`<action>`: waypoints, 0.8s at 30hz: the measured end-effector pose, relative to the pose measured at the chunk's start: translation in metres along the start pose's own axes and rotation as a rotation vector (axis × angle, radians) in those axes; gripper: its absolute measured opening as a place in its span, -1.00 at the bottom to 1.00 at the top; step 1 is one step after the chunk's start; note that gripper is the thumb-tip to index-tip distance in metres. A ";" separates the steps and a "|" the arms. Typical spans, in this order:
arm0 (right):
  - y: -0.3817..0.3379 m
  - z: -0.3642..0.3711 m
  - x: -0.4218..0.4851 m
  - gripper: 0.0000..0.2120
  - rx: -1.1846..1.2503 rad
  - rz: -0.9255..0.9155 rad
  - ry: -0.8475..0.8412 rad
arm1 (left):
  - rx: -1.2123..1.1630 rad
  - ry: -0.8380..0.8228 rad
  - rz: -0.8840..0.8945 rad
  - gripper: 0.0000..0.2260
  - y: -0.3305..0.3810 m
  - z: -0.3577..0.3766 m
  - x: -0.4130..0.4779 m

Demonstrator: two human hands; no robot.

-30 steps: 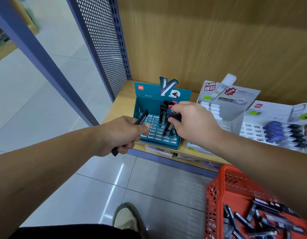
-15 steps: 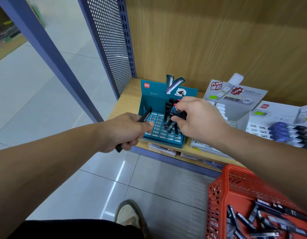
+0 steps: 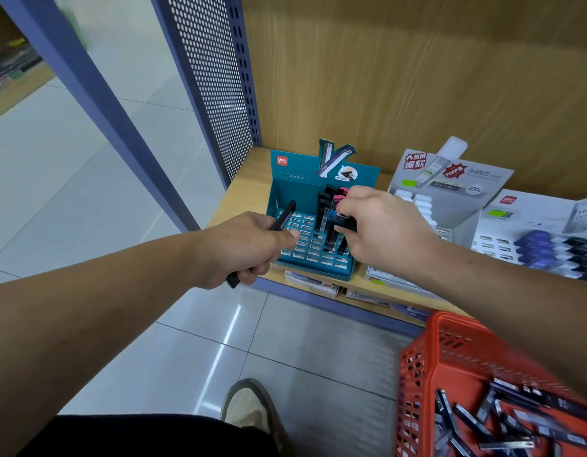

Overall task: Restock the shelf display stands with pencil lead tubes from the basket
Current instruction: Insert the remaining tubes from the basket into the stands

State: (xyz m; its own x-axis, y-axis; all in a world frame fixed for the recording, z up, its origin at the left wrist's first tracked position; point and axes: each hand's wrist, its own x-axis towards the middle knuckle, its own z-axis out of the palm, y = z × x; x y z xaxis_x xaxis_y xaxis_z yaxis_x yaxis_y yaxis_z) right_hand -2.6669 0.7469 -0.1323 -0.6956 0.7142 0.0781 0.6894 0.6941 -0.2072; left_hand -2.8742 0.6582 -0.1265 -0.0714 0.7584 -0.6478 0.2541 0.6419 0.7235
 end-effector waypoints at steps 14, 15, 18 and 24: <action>-0.001 0.001 0.002 -0.89 0.042 -0.002 0.019 | 0.006 -0.001 -0.003 -0.78 0.002 0.001 0.002; -0.002 0.000 0.001 -0.89 0.035 -0.002 0.009 | 0.008 -0.001 -0.001 -0.78 0.002 0.001 0.001; -0.005 -0.002 0.000 -0.90 0.022 -0.024 -0.030 | 0.017 -0.003 0.007 -0.80 0.002 0.003 0.000; -0.007 -0.004 -0.001 -0.89 0.017 0.002 -0.052 | 0.025 0.000 0.001 -0.77 0.003 0.004 0.001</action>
State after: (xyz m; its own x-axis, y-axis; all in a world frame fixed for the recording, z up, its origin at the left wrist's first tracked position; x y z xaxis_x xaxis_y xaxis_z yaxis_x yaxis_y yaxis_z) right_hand -2.6696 0.7417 -0.1271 -0.7042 0.7095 0.0265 0.6876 0.6908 -0.2235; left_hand -2.8701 0.6601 -0.1261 -0.0709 0.7589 -0.6473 0.2777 0.6384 0.7179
